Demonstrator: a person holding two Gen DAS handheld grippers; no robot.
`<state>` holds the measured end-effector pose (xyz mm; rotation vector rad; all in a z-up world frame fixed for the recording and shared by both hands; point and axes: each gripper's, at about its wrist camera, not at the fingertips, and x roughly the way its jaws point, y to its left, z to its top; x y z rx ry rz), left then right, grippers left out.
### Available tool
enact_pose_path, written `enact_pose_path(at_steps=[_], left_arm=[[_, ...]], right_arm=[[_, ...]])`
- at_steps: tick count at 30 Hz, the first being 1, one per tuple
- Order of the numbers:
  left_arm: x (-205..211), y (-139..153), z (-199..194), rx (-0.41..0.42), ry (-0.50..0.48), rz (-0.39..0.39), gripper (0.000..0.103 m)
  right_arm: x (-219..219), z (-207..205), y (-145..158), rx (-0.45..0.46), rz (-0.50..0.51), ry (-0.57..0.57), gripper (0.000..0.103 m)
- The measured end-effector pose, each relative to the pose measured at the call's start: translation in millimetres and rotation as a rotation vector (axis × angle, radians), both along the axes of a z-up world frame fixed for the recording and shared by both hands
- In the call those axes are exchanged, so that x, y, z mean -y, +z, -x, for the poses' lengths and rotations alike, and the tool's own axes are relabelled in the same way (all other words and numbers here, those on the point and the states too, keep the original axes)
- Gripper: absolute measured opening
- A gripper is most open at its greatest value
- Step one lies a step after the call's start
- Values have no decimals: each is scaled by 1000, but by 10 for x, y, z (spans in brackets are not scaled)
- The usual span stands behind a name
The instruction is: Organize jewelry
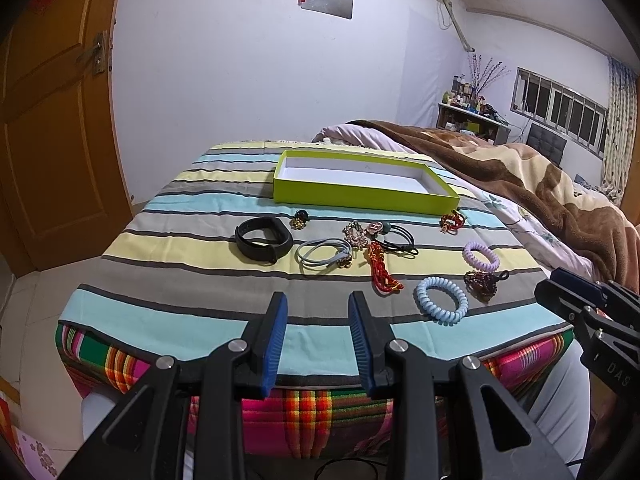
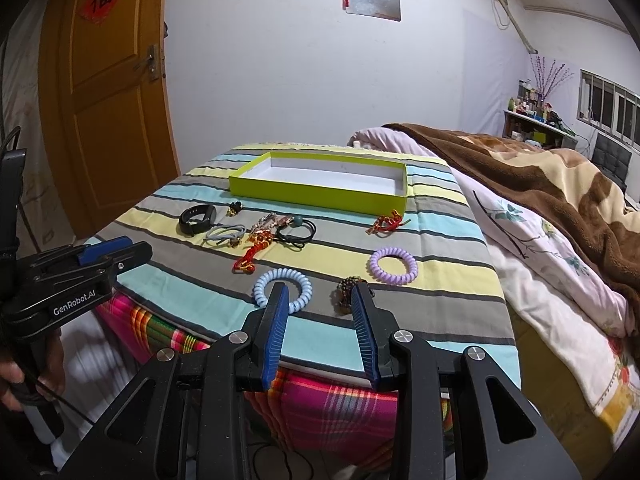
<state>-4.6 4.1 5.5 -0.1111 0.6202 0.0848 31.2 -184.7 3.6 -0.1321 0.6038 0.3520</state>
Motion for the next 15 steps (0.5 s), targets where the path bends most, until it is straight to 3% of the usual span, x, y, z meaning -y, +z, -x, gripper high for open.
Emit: enact_pose_path(at_steps=[15], left_arm=[[0,-20,7,3,4,-1,33]], right_arm=[[-9,-3,-1,3,4,2,33]])
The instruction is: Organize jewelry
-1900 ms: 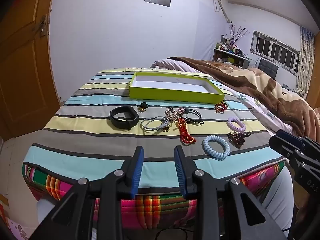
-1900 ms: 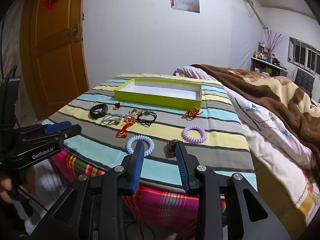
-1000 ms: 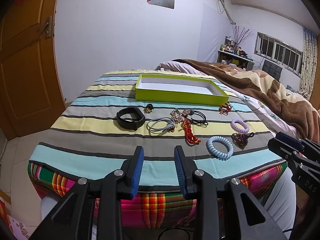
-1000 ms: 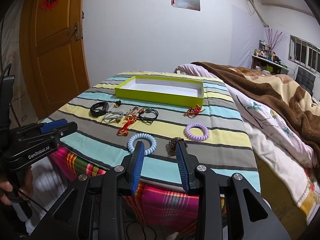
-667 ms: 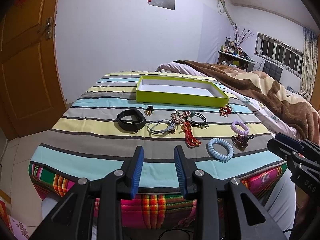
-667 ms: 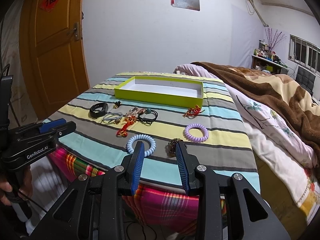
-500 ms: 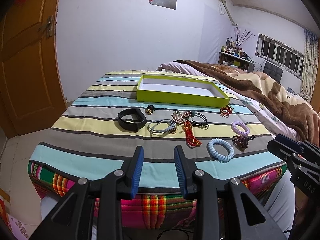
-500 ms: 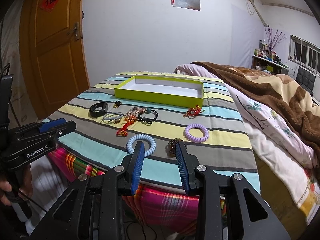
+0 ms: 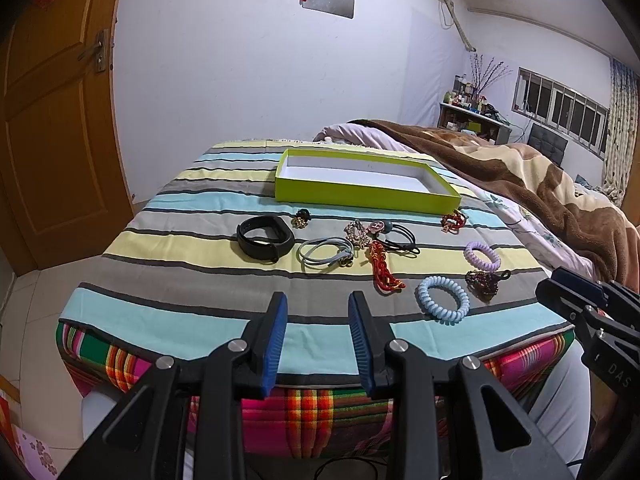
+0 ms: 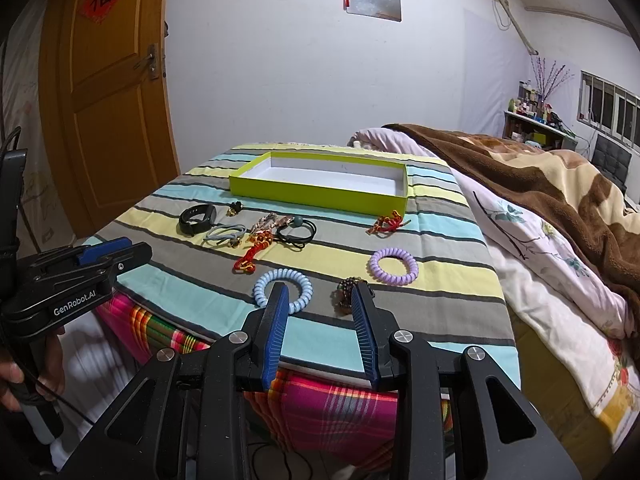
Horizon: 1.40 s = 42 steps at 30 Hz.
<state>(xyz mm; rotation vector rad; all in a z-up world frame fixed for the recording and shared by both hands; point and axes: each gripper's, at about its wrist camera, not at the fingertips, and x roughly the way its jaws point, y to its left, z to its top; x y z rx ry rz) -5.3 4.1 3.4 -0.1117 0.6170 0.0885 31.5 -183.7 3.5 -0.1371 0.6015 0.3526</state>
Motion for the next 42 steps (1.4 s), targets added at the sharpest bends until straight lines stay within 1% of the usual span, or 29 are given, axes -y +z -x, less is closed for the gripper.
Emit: enact_pose_path(at_steps=[24,42], left_arm=[[-1,11,22,-2,-3,2,33],[-28,-39,-100,-21,-7,9,33]], right_arm=[[-13,1,-13,-5,6,6,33],[-17,-86,-30,-18,10,4,33]])
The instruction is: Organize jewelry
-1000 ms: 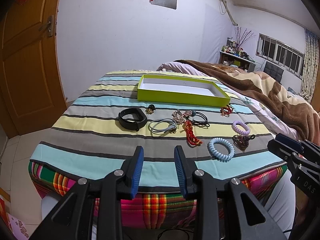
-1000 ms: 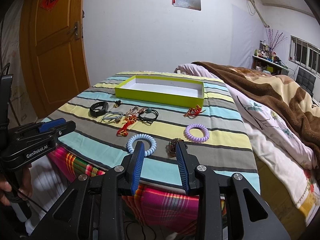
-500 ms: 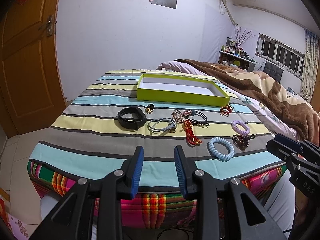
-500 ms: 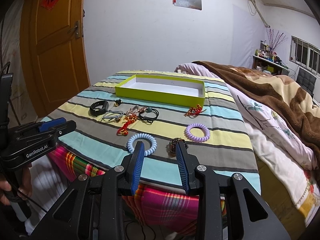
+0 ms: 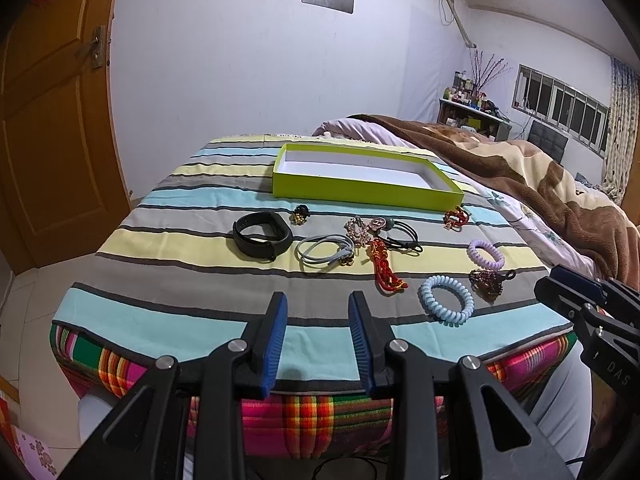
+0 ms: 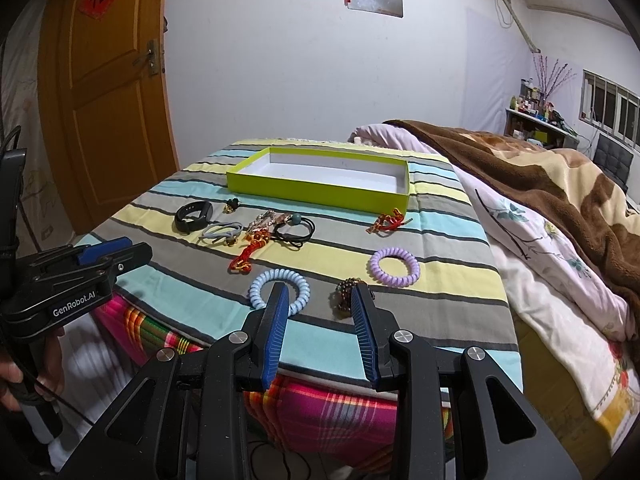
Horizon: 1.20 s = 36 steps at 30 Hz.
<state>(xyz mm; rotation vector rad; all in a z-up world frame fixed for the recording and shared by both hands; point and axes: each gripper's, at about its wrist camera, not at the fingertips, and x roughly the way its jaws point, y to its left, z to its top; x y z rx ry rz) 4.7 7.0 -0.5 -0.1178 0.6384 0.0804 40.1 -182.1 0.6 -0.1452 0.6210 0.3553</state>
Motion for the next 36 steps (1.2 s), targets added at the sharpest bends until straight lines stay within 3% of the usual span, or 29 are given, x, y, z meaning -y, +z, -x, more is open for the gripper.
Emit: enact_pose_path(at_steps=[17,27,36], left_arm=[[-365,-86,-526,-38,73,-6,33],[-715,-208,-961,-95,146,16,33],[-707,-318,-1147,-169,130,12,33]], right_arm=[[54,-608,-90,-49,3,-55,33],[228,-1068,-240,-109,23,-146,34],[347,-1320,-388,-192,48,-193,33]])
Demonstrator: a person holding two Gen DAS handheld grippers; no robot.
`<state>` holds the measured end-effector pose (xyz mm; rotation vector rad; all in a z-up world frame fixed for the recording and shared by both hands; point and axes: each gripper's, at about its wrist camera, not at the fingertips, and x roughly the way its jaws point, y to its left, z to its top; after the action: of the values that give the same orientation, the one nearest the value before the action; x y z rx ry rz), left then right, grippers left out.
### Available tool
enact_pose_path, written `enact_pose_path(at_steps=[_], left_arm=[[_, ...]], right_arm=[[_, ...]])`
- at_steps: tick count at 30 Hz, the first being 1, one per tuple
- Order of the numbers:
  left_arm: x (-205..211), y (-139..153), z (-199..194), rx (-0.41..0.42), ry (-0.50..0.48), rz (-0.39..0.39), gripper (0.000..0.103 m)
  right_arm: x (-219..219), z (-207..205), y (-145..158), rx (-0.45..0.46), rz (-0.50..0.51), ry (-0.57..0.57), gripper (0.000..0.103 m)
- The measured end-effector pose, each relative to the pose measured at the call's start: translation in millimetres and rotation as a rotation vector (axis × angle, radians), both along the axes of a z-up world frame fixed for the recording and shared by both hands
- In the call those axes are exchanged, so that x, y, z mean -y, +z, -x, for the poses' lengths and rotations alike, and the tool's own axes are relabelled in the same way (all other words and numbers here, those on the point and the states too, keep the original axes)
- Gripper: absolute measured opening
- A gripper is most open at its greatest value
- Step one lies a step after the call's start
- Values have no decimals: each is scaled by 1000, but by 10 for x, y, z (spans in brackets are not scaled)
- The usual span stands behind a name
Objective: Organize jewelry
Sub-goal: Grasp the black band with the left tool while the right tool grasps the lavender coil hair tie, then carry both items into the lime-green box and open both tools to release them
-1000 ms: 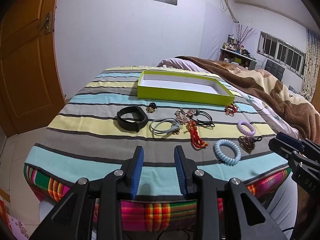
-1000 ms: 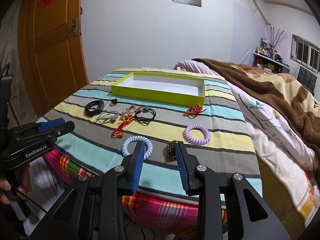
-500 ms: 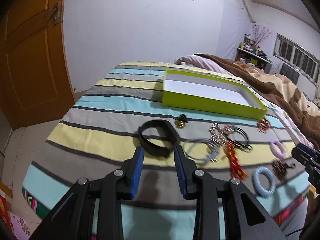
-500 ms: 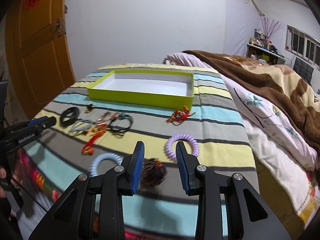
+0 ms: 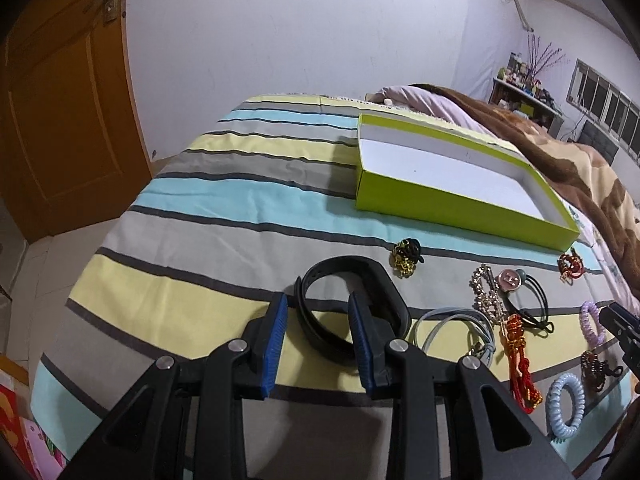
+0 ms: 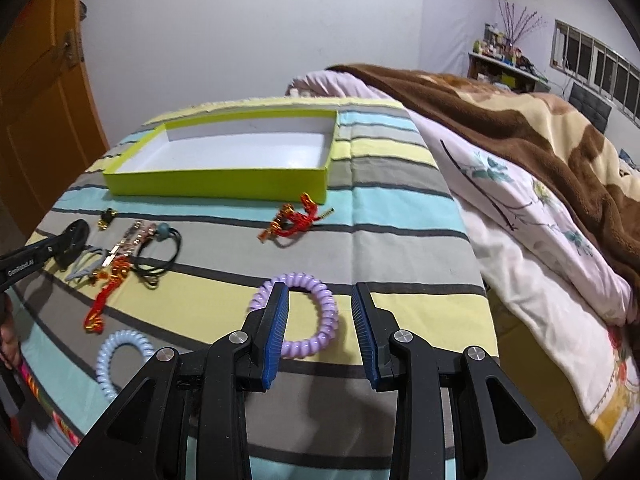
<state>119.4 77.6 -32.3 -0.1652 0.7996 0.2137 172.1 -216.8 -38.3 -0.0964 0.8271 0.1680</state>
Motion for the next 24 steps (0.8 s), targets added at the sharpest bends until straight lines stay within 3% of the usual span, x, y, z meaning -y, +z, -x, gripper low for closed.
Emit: enact_pose_path(at_steps=[6,7,8,9,24], left_arm=[[28,-13,-45,-20,3,-35,19],[33,-11,-44,-22,1,-44,15],[34,-9,-48,-23,-1,-50,12],[37,-9,-63,-23,-5,-55,10],[36,221,59,45,-52,-30,8]], right_arm=[[-6,-76,-87,-48,6,8,33],[-16,-77,-91,-46,13,10,27],[-22,-78,-94,-45,20,13,13],[-23,-76,-91,-46,17,14,10],[-14,7,220,29,-50,29,9]])
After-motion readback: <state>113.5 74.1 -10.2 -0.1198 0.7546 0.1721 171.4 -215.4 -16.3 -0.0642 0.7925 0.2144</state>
